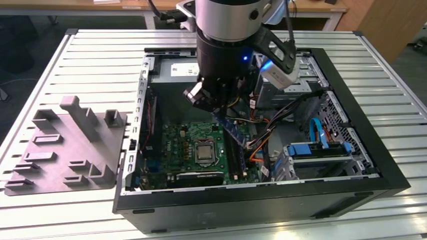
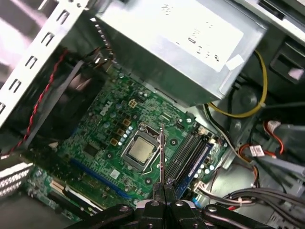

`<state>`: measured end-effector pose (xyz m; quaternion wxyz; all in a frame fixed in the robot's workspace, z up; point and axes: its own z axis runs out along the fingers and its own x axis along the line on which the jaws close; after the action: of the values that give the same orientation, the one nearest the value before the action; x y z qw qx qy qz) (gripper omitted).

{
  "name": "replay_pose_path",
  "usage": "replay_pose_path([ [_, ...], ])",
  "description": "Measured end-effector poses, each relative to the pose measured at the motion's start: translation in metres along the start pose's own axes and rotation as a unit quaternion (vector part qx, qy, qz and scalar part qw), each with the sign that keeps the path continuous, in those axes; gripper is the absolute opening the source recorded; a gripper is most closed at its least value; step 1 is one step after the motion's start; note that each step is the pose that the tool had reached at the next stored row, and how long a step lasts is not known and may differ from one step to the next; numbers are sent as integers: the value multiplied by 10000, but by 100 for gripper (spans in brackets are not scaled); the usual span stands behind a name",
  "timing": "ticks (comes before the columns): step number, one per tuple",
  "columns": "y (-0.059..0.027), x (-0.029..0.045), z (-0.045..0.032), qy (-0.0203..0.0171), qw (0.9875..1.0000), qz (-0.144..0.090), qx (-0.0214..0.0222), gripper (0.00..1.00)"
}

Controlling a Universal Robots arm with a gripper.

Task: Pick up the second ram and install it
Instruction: 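Insert the second ram into the second slot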

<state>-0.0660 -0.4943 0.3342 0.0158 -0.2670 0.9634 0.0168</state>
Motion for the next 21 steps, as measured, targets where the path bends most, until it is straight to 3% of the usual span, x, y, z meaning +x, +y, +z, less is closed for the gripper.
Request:
replay_pose_path([
  [5, 0, 0, 2, -11, 9990, 457, 18, 11],
  [10, 0, 0, 4, -22, 9958, 911, 36, 11],
  [15, 0, 0, 6, -32, 9907, 1358, 54, 11],
  [21, 0, 0, 9, -45, 9818, 1896, 75, 11],
])
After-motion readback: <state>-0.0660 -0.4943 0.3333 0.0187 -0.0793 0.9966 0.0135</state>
